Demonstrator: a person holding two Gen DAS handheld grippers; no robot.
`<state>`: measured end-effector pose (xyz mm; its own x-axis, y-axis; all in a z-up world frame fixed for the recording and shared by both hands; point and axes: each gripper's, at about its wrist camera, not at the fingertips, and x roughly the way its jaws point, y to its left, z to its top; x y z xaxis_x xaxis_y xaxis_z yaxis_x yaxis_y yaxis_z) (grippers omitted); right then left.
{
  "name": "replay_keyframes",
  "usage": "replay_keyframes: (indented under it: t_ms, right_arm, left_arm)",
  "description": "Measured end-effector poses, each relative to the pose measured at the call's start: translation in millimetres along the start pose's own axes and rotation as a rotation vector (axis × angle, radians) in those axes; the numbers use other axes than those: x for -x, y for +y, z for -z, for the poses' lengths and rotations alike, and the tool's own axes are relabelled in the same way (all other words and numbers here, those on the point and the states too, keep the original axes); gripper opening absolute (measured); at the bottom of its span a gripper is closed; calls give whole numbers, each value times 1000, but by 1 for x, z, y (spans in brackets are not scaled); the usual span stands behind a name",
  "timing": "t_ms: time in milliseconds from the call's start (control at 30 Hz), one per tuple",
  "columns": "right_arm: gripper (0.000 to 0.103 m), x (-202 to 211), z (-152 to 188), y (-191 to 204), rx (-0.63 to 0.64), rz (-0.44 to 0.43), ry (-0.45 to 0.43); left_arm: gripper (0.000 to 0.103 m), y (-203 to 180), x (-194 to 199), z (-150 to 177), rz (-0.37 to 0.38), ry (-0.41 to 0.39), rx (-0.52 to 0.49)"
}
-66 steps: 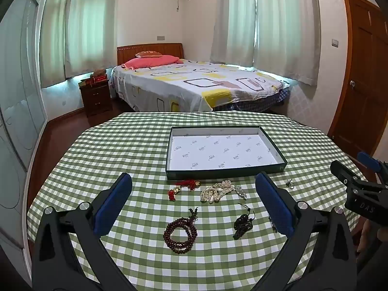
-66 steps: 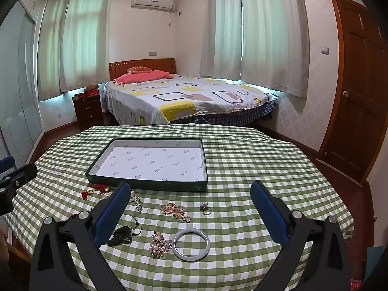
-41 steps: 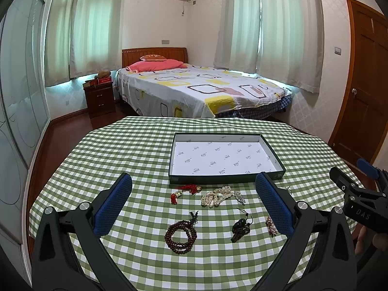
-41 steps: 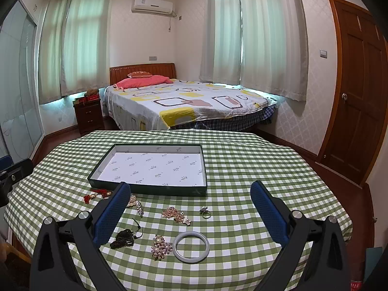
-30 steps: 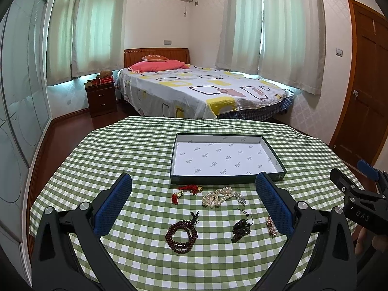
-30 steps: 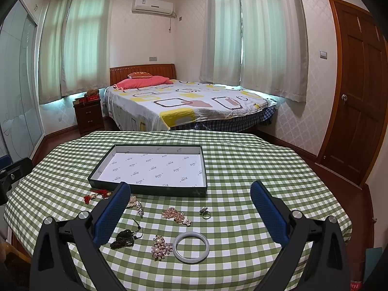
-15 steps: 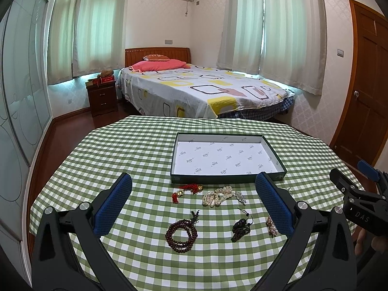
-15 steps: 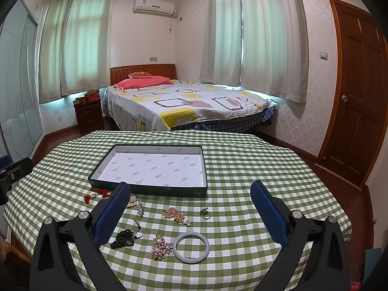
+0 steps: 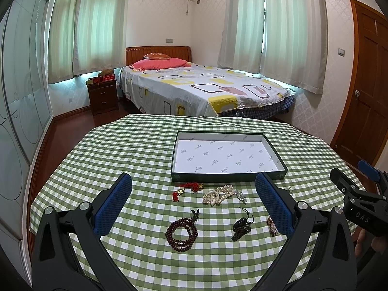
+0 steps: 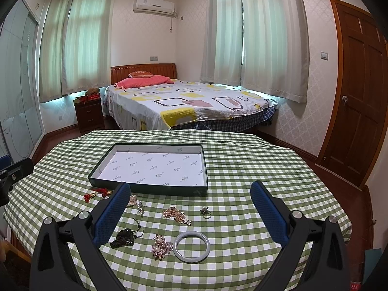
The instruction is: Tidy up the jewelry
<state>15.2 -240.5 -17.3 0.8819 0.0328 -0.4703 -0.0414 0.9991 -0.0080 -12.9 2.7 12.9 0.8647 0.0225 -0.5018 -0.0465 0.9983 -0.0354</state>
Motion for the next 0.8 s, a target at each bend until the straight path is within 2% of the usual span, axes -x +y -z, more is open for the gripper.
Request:
replay_keyframes:
  t_ms: [800]
  right_arm:
    - [97,0,2,2,2,-3,2]
  left_arm:
    - [99,1,-1,4,-3,9,2]
